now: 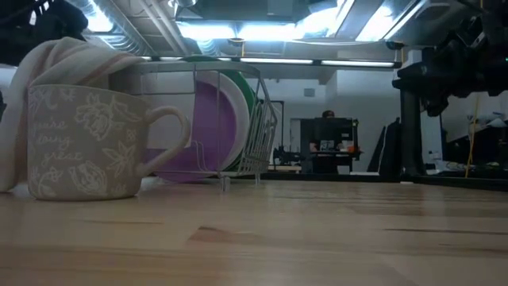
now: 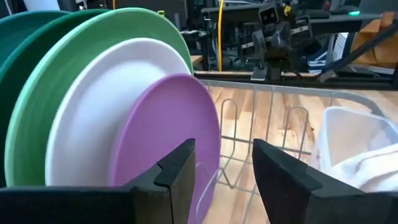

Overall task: Sort dishes
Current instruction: Return to Home Position

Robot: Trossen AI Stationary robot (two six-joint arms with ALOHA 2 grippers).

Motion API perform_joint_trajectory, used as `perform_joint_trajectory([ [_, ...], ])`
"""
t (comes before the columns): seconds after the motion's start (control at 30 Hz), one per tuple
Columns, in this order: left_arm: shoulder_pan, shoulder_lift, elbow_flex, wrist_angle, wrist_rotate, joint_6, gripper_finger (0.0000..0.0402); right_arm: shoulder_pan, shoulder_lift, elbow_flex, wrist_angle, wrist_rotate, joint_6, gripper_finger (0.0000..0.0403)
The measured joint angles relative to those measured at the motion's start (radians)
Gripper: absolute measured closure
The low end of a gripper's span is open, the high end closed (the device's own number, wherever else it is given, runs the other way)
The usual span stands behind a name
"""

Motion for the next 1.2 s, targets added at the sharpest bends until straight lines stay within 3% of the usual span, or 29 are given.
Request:
perform_joint_trajectory([
  [0.3, 0.000, 0.001, -0.015, -0.017, -0.058, -0.023, 0.0254, 0.000, 0.000, -0.001, -0.003, 0.000, 0.000, 0.0281],
  [1.2, 0.000, 0.000, -0.013, -0.045, -0.061, -0.049, 0.0254, 0.000, 0.000, -0.003, -0.005, 0.000, -0.002, 0.0281],
])
